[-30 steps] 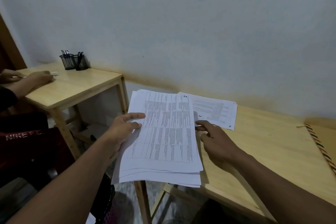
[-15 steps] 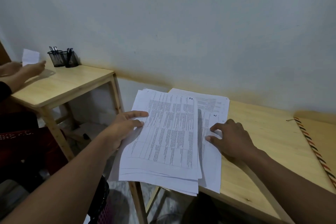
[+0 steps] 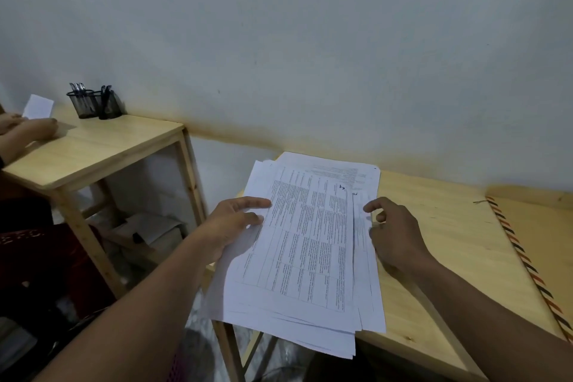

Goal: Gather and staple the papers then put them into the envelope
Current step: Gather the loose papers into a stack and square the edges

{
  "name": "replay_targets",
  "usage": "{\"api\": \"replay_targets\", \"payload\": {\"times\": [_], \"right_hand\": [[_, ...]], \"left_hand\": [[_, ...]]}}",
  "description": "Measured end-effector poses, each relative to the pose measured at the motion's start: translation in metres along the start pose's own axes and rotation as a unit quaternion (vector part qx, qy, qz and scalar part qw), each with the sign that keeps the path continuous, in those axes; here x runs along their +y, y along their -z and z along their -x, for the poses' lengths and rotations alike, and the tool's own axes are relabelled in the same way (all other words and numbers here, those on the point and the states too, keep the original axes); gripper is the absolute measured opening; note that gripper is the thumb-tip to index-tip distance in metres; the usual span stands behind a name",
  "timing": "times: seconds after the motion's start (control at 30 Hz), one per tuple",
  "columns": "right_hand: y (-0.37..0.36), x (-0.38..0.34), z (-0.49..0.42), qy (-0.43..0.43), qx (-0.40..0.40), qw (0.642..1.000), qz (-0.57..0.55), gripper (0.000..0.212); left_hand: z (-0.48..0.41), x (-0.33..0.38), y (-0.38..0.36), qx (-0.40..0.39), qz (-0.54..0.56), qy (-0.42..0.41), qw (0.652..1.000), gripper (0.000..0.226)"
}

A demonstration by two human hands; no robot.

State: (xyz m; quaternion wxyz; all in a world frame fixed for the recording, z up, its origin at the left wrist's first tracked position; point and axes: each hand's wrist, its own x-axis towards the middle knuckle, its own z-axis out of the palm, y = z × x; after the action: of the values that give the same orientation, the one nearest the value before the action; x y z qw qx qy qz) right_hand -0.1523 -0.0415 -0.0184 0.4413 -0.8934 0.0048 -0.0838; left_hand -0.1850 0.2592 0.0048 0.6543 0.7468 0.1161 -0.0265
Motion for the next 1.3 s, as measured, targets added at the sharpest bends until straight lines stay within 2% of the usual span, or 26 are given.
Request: {"api": "replay_targets", "payload": {"times": [0.1,0.2,0.37,0.5,0.6,0.67,0.77,0.87,1.1,1.3], "right_hand": [[0.004,-0.005,-0.003,-0.069,0.0,0.972,-0.225,0.044],[0.01,-0.017,-0.008,-0.097,-0.011,0.946,-0.308,0.044],[0.02,-0.042,-0.01,-0.095,-0.011,0.939,-0.33,0.04],[0.019,-0.051,-0.012,-0.065,-0.03,0.933,-0.352,0.017],[0.017,-0.055,-0.006,-0.024,-0.034,0.955,-0.292,0.032],[0.017,-0.059,-0.002,0.008,-0.009,0.964,-0.264,0.037],[0.023,-0.068,-0.002,0.057,0.02,0.965,-0.256,0.039],[0.031,-0.082,-0.008,0.071,0.014,0.956,-0.283,0.038],[0.037,-0.088,-0.028,-0.004,-0.003,0.935,-0.356,0.036],[0.012,-0.06,-0.032,-0.079,-0.066,0.917,-0.386,0.035]], "left_hand": [[-0.001,0.003,-0.005,-0.006,-0.013,-0.012,1.0,0.03],[-0.003,0.005,-0.013,-0.007,-0.045,-0.033,0.998,0.03],[-0.007,0.006,-0.024,-0.008,-0.059,-0.059,0.996,0.029],[-0.008,0.007,-0.03,-0.01,-0.058,-0.071,0.996,0.029],[-0.008,0.006,-0.035,-0.007,-0.057,-0.085,0.995,0.028],[-0.008,0.005,-0.037,-0.002,-0.054,-0.086,0.995,0.027],[-0.007,0.006,-0.037,0.007,-0.035,-0.082,0.996,0.025],[-0.01,0.011,-0.036,0.005,0.017,-0.065,0.998,0.025],[-0.012,0.025,-0.021,-0.069,0.16,0.026,0.984,0.025],[-0.02,0.016,-0.004,0.0,0.128,-0.006,0.992,0.027]]}}
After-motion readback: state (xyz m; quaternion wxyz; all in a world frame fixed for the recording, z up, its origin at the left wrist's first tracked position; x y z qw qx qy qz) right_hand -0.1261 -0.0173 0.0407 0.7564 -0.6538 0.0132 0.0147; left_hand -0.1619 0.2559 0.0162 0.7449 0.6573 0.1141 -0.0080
